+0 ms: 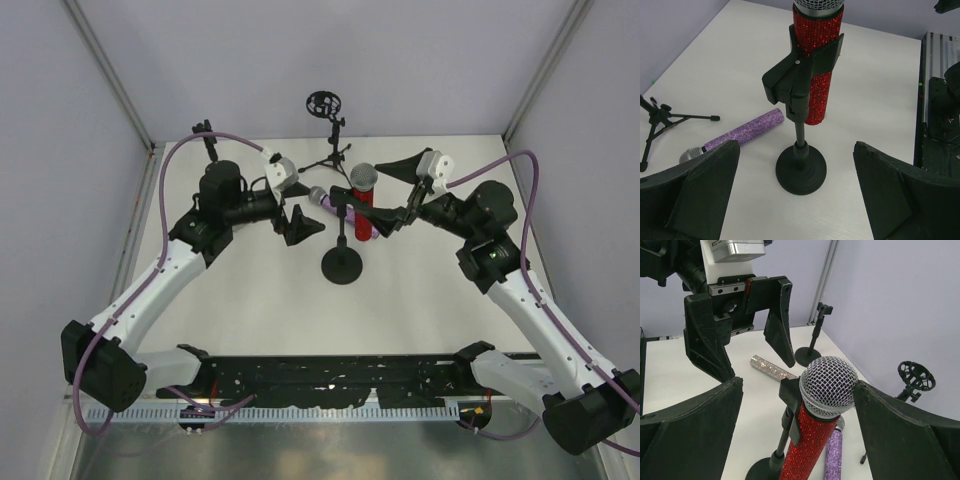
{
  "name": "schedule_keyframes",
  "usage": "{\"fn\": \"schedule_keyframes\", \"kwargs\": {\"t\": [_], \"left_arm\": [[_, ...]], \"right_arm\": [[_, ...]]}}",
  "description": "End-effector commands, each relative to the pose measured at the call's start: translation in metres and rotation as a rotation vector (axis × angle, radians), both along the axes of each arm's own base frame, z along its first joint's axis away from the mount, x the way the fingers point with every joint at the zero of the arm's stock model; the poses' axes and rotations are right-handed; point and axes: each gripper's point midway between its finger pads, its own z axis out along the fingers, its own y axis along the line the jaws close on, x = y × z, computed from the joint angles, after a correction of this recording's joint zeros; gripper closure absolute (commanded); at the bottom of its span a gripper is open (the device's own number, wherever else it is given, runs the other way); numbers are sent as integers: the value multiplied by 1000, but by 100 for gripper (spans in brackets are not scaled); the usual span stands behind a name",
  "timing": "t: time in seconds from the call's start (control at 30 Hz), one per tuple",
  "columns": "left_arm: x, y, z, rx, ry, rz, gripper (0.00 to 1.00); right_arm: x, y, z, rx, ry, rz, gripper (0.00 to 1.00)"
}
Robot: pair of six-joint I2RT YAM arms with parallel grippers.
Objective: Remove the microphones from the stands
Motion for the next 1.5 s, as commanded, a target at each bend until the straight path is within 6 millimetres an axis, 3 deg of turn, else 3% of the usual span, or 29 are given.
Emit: {"fn": "schedule_keyframes", "kwargs": {"t": [0.0,0.33,0.67,1.0,1.2,1.47], "left_arm": [[4,-10,11,-30,-31,-10,0],[-5,-19,13,-58,14,-79,0],[-6,-20,14,-49,16,-90,0],[-2,-28,30,42,-25,-197,0],[7,-38,20,18,34,-213,0],[-3,-33,22,7,26,-205,0]], "right_arm": [[12,-10,-16,-12,54,-61,5],[25,-26,-18,13,41,-137,5],[15,-17,-25,48,59,-46,5],[8,-13,-28,103,71,15,5],[15,-17,-29,113,70,-22,5],[21,-25,-27,121,62,-64,5]]}}
